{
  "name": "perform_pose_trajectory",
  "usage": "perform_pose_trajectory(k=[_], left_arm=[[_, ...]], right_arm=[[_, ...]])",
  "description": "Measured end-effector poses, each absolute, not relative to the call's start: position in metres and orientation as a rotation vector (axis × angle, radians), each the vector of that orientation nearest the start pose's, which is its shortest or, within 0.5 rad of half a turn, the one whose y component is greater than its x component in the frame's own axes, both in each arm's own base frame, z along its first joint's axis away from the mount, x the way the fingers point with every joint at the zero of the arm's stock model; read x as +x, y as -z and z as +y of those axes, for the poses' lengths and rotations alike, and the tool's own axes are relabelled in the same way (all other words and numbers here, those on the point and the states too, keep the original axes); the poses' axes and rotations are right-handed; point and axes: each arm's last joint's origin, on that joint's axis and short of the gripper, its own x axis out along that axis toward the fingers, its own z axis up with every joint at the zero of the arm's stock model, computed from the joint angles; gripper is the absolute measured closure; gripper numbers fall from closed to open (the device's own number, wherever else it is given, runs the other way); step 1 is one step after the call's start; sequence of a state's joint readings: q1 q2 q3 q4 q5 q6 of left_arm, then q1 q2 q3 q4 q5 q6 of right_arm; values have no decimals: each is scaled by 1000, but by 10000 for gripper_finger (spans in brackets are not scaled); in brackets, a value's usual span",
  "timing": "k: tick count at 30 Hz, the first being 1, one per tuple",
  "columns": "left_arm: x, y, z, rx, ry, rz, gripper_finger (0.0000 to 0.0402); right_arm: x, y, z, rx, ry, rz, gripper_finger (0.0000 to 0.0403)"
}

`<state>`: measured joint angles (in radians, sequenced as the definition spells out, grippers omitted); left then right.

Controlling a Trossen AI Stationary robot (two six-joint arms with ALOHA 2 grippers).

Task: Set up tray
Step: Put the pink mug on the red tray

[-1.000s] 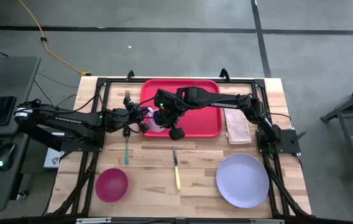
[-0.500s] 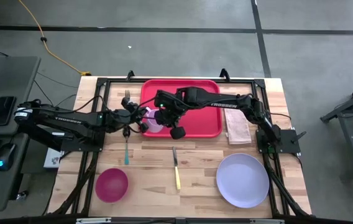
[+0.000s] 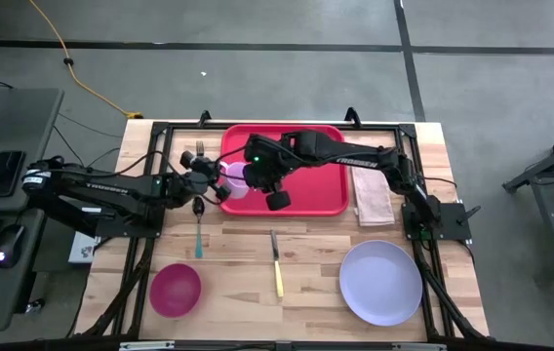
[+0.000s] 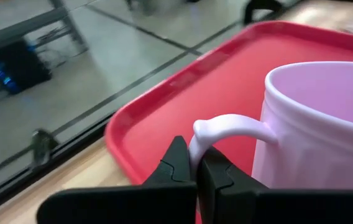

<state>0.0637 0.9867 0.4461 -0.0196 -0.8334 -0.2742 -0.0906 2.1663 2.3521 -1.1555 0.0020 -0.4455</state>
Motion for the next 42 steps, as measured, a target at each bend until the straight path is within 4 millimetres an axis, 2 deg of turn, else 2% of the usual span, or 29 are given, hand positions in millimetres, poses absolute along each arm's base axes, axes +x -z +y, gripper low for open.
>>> perform_pose_trajectory(k=[8, 19, 23, 35, 42], left_arm=[[185, -199, 67, -157, -1126, 352, 380], [202, -191, 102, -207, -1139, 242, 380], [206, -186, 111, -219, -1149, 219, 380], [208, -180, 125, -193, -1151, 217, 380], [203, -179, 133, -204, -1171, 210, 380]], right_arm=[[441, -346, -44, -361, -59, 1055, 297], [420, -338, -72, -231, -11, 1257, 308], [413, -341, -84, -167, -35, 1256, 317], [378, -381, -117, -109, 35, 1154, 343], [348, -407, -137, -16, -24, 1042, 347]])
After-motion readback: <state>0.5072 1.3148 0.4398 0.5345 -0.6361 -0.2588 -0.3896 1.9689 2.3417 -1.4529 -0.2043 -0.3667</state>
